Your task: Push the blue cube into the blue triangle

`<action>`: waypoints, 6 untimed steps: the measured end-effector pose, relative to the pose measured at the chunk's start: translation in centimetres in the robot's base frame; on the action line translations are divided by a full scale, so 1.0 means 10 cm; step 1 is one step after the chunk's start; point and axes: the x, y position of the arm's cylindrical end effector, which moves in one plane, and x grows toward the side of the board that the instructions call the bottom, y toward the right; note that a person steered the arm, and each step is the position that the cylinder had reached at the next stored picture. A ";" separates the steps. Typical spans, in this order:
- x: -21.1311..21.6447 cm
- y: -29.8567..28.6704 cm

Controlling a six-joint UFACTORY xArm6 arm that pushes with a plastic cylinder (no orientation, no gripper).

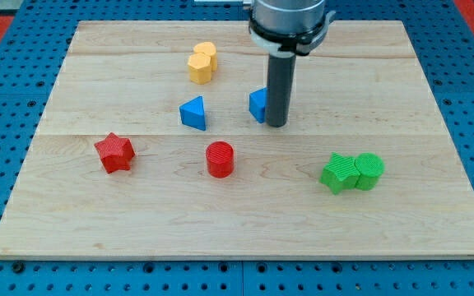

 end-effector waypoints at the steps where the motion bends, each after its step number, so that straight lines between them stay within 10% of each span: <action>1: -0.15 0.48; 4: -0.32 -0.96; 6: 0.18 0.16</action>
